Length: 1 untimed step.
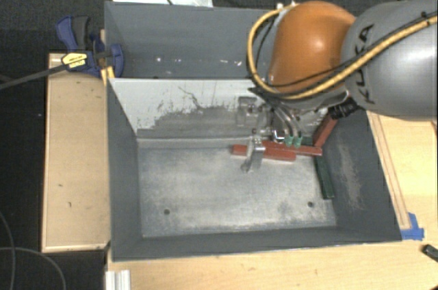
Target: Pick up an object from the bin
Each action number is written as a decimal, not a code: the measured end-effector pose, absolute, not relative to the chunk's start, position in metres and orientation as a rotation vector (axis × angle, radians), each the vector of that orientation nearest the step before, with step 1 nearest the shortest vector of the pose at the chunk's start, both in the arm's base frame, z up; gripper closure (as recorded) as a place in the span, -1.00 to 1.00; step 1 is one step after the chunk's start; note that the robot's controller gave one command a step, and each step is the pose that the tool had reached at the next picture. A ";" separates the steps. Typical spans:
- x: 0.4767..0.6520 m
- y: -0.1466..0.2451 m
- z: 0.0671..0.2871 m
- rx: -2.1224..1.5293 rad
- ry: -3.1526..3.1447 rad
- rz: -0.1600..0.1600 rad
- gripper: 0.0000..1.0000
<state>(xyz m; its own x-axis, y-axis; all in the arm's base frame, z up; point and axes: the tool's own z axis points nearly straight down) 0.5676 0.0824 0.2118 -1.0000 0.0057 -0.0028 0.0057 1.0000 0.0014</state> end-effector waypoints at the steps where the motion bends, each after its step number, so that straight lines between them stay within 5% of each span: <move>1: 0.592 0.032 0.160 0.369 3.122 -0.002 -1.00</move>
Offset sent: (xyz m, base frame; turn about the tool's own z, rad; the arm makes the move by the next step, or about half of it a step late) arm 0.0244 -0.0484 -0.0505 0.2282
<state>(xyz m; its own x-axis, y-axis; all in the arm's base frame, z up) 0.5921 0.0322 0.1605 -0.9725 0.2329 0.0017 0.2329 0.9725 -0.0015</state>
